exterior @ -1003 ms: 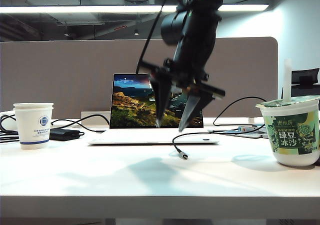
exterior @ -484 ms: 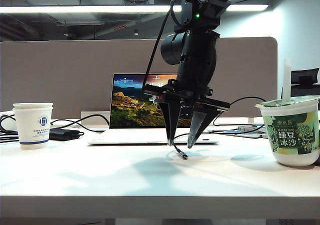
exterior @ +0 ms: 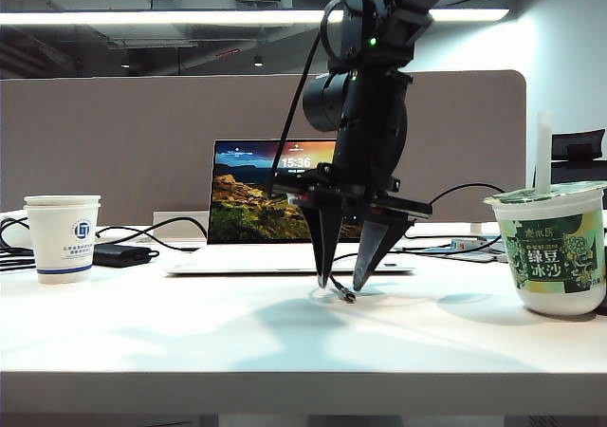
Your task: Pick up the black phone, pick up the charger plug, insert the charger plug into the phone's charging port, and finally place the connected phone back on the desk.
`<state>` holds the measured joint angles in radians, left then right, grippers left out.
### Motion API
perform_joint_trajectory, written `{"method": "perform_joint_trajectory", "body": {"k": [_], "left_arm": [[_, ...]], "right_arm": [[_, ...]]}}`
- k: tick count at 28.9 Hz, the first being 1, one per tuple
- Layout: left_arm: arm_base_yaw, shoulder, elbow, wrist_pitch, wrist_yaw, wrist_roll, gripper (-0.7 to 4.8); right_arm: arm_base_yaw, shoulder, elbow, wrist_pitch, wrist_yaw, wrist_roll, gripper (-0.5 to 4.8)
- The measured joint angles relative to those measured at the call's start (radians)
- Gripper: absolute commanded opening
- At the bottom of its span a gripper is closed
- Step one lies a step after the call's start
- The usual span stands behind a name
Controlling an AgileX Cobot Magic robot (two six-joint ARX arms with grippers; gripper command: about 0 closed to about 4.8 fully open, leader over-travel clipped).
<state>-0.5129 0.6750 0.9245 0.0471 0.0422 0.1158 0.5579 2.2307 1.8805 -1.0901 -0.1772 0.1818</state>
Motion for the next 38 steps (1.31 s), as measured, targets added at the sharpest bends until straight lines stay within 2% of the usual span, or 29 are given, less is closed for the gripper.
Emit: {"method": "perform_joint_trajectory", "body": {"k": [4, 7, 8, 25, 38], "left_arm": [[0.000, 0.000, 0.000, 0.000, 0.000, 0.000, -0.07], [0.000, 0.000, 0.000, 0.000, 0.000, 0.000, -0.07], [0.000, 0.000, 0.000, 0.000, 0.000, 0.000, -0.07], [0.000, 0.000, 0.000, -0.011, 0.000, 0.000, -0.07], [0.000, 0.000, 0.000, -0.033, 0.000, 0.000, -0.07]], "right_arm": [[0.000, 0.008, 0.002, -0.001, 0.000, 0.000, 1.84], [0.000, 0.012, 0.006, -0.004, 0.000, 0.000, 0.26], [0.000, 0.014, 0.006, -0.005, 0.001, 0.000, -0.06], [0.000, -0.007, 0.000, -0.033, -0.002, -0.024, -0.05], [0.000, -0.284, 0.003, -0.029, -0.024, -0.053, -0.05]]}}
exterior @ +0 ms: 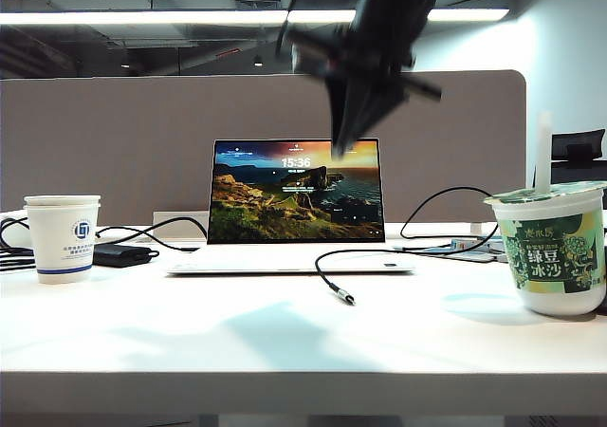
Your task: Pick up the black phone, pick up the charger plug, insert the charger plug into the phone's charging port, and finally place the connected phone back on the desk.
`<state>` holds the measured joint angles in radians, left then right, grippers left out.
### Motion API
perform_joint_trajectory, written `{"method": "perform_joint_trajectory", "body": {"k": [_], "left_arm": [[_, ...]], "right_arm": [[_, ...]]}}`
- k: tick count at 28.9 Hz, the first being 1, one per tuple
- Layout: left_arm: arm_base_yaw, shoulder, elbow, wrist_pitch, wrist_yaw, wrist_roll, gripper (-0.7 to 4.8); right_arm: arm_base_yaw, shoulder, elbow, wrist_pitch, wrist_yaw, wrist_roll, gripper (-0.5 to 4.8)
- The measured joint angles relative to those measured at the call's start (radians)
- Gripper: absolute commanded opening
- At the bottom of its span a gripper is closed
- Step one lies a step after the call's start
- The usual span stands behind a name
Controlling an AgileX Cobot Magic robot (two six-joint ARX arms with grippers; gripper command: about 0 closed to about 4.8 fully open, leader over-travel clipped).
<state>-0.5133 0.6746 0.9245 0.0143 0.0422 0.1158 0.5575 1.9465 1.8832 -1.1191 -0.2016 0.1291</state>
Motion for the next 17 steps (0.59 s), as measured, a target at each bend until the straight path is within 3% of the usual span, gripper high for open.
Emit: {"method": "perform_joint_trajectory", "body": {"k": [2, 5, 17], "left_arm": [[0.000, 0.000, 0.000, -0.011, 0.000, 0.000, -0.07], [0.000, 0.000, 0.000, -0.014, 0.000, 0.000, -0.07], [-0.001, 0.000, 0.000, -0.012, 0.001, 0.000, -0.07]], "right_arm": [[0.000, -0.042, 0.002, 0.008, 0.000, 0.000, 0.64], [0.000, -0.055, 0.007, 0.005, -0.021, -0.005, 2.78], [0.001, 0.161, -0.006, -0.090, -0.051, 0.001, 2.39]]}}
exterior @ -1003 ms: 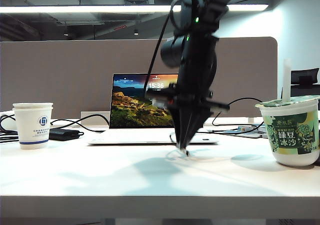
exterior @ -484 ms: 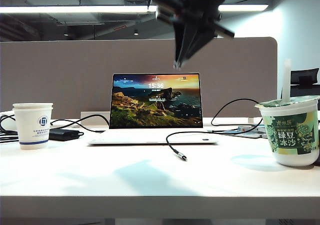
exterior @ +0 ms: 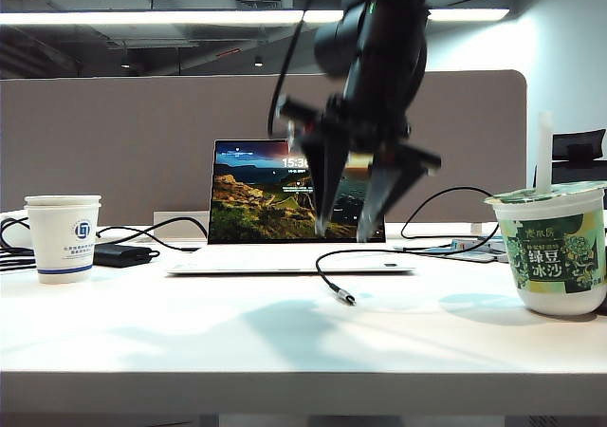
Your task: Pick up the black phone, pick up the charger plug, insert the charger plug into the phone's charging port, and finally place the connected phone back on the desk.
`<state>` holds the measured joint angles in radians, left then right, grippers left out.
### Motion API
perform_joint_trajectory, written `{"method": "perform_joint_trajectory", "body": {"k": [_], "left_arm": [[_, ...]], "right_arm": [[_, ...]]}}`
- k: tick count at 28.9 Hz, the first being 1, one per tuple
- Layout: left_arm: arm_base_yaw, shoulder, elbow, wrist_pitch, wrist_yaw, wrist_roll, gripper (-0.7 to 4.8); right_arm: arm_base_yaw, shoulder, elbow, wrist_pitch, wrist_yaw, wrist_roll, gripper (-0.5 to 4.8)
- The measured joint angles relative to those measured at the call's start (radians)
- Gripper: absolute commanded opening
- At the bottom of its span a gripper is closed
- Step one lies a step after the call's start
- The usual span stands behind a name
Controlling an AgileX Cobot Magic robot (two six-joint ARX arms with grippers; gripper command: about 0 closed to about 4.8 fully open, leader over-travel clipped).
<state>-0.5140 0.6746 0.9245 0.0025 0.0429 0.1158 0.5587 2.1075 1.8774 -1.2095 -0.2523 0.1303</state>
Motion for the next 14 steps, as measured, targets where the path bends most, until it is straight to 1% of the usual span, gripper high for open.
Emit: {"method": "perform_joint_trajectory", "body": {"k": [6, 8, 9, 14], "left_arm": [[0.000, 0.000, 0.000, 0.000, 0.003, 0.000, -0.07], [0.000, 0.000, 0.000, 0.000, 0.004, 0.000, -0.07], [0.000, 0.000, 0.000, 0.000, 0.005, 0.000, -0.07], [0.000, 0.000, 0.000, 0.001, 0.006, 0.000, -0.07]], "right_arm": [[0.008, 0.032, 0.001, 0.006, 0.095, 0.004, 2.36], [0.014, 0.036, -0.001, 0.026, 0.130, 0.011, 2.08], [0.015, 0.038, -0.005, 0.038, 0.135, 0.014, 2.00], [0.033, 0.037, -0.011, 0.049, 0.162, 0.020, 2.02]]}}
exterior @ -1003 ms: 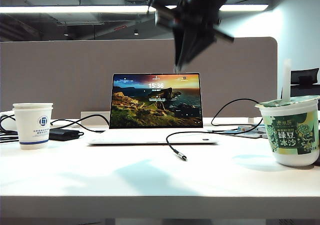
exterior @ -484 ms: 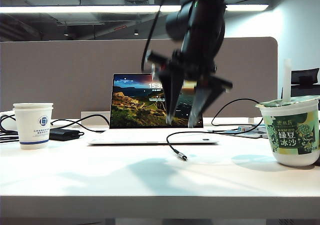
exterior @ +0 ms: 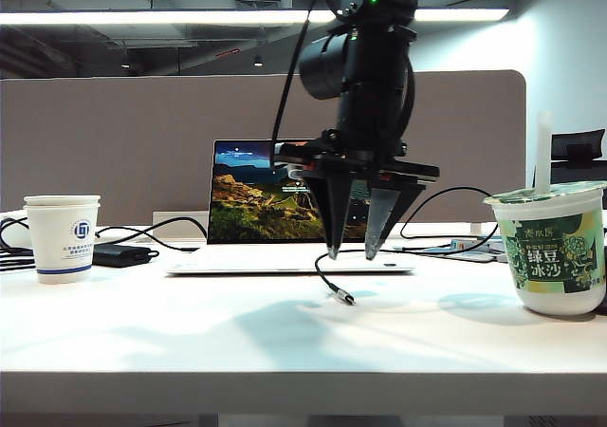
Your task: Pick up the black phone, pick up the charger plug, insert the charger plug into the phone's charging port, and finally place the connected phone back on the desk.
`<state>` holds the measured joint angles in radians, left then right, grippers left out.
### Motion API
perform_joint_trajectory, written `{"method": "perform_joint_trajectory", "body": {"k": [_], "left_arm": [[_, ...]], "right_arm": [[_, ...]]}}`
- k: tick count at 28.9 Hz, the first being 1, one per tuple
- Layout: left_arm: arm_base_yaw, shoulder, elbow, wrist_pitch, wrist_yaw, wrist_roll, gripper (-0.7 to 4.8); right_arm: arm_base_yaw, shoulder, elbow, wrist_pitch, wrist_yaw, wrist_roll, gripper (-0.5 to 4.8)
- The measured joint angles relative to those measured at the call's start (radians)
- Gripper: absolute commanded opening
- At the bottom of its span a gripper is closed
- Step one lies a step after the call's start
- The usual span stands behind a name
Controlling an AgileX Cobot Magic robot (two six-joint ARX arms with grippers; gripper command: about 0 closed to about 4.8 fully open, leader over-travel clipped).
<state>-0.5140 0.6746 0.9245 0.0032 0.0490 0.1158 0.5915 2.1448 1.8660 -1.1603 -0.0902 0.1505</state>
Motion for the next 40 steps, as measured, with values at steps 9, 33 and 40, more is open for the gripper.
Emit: {"method": "perform_joint_trajectory", "body": {"k": [9, 33, 40], "left_arm": [[0.000, 0.000, 0.000, 0.000, 0.000, 0.000, -0.07], [0.000, 0.000, 0.000, 0.000, 0.003, 0.000, -0.07], [0.000, 0.000, 0.000, -0.001, 0.003, 0.000, -0.07]], "right_arm": [[0.072, 0.006, -0.007, 0.010, 0.125, 0.006, 2.03], [0.079, 0.071, -0.007, 0.026, 0.175, 0.067, 2.02], [0.090, 0.081, -0.005, 0.027, 0.190, 0.081, 2.02]]}}
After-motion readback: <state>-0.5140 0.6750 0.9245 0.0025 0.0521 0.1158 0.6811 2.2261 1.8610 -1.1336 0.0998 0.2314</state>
